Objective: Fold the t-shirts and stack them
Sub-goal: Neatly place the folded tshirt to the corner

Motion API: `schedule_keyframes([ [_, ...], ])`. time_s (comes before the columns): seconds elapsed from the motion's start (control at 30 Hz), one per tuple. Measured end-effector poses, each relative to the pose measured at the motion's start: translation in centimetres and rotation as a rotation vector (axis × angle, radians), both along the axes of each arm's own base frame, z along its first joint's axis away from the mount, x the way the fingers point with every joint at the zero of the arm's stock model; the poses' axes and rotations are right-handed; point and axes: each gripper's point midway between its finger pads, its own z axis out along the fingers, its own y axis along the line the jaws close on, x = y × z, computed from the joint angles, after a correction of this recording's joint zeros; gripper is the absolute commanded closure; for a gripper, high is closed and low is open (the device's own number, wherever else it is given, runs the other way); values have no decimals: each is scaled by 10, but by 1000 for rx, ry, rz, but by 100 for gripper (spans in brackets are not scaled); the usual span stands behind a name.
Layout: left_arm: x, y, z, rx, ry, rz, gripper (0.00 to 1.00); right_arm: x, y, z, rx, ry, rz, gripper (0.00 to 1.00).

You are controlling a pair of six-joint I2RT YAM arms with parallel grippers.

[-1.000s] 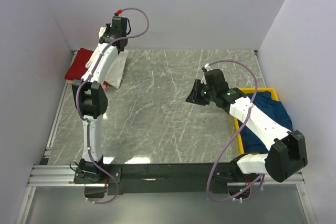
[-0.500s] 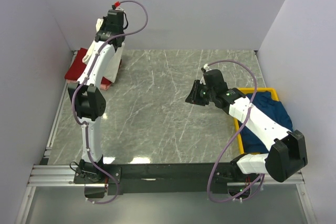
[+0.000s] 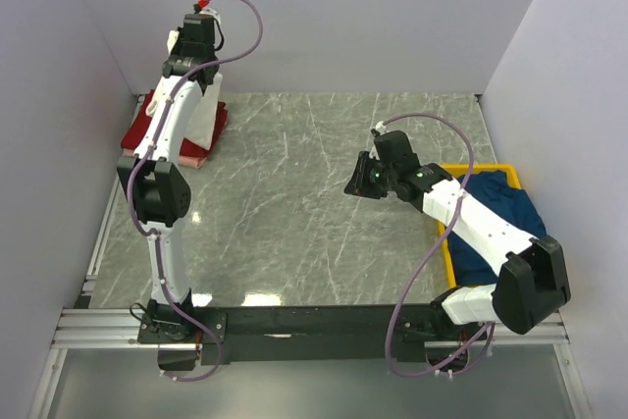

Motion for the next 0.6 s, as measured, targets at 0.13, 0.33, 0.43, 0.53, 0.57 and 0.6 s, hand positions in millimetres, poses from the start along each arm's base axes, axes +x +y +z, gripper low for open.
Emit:
schedule_keyframes([
  [0.13,5,16,-8,-33,-1,-8,100,2,1,-5,-10,14,0,71],
  [0.33,23,53,-42,-95,-26,14,59,8,7,-12,-28,33,4,65],
  [0.43,33,79,-65,-139,-73,70,38,7,9,-15,-37,37,10,60],
  [0.53,35,101,-79,-174,-114,127,27,6,11,-15,-40,34,16,57],
  [0.57,35,107,-80,-187,-138,145,25,5,11,-15,-40,34,17,57],
  [0.6,36,110,-79,-194,-155,156,21,5,11,-15,-42,34,17,56],
])
